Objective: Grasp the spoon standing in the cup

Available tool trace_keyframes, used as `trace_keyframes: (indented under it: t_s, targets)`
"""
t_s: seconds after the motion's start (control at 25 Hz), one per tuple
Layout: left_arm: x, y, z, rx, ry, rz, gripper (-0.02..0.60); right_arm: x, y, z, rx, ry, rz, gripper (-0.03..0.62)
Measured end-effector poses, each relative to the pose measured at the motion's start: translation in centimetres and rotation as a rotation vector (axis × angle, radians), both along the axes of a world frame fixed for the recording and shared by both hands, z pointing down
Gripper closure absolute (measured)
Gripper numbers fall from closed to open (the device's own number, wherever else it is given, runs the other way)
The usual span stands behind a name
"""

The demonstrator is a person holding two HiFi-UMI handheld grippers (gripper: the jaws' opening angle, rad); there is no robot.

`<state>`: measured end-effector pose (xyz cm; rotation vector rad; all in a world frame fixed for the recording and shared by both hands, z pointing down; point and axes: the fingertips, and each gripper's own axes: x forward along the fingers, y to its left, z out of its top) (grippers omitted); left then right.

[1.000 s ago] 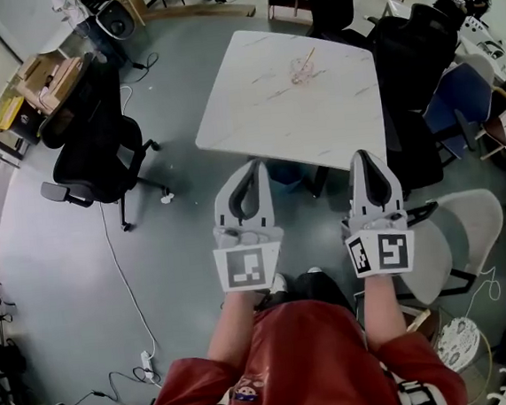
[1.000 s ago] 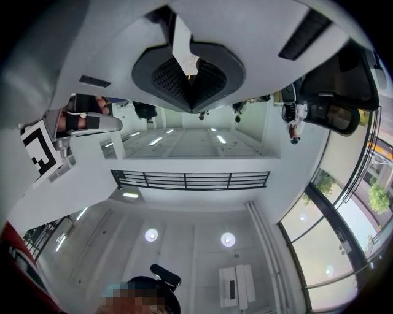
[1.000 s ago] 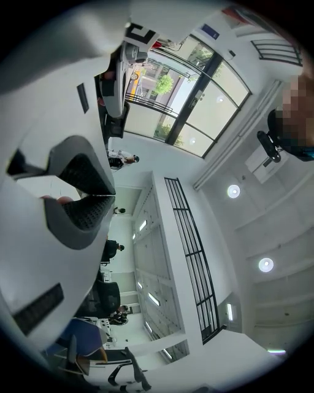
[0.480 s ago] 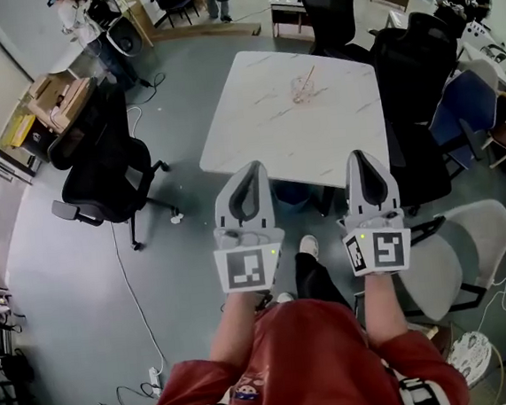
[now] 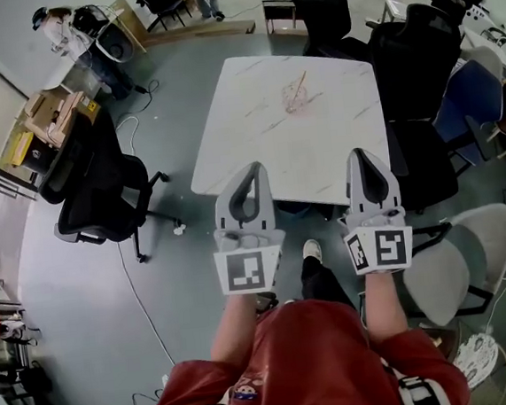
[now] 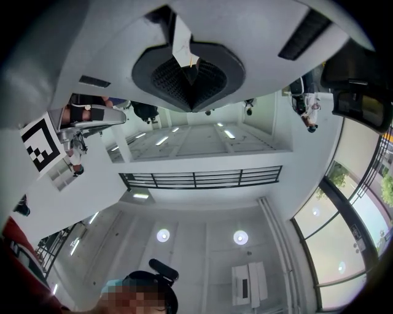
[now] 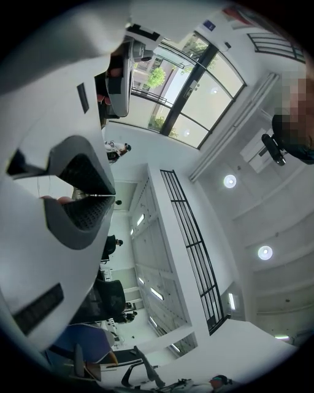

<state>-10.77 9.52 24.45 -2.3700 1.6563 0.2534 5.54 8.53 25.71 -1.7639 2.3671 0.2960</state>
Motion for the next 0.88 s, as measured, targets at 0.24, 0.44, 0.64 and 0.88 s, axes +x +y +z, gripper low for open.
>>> trace_keyframes:
  t_s: [0.24,0.44,0.64,0.88]
  targets:
    - [1.6,-5.3,1.2,-0.036,-0.008,0.019,0.572,1.2,-5.1,1.5,-0.042,0.004,0.01,0.577]
    - [2.9,-9.8,1.3,-0.053,-0.013,0.029,0.572,2.5,-9.4,1.5,-0.053,0.001,0.019,0.577]
    - [4.7,-13.7,0.7,-0.051,-0.021,0.037,0.572,4.1,-13.3,1.3,-0.064,0.0,0.02,0.577]
    - [5.9,-18.3,0.1,-0.055,-0.019,0.032,0.572,5.1,-17.9,0.8,-0.068,0.01,0.01,0.577]
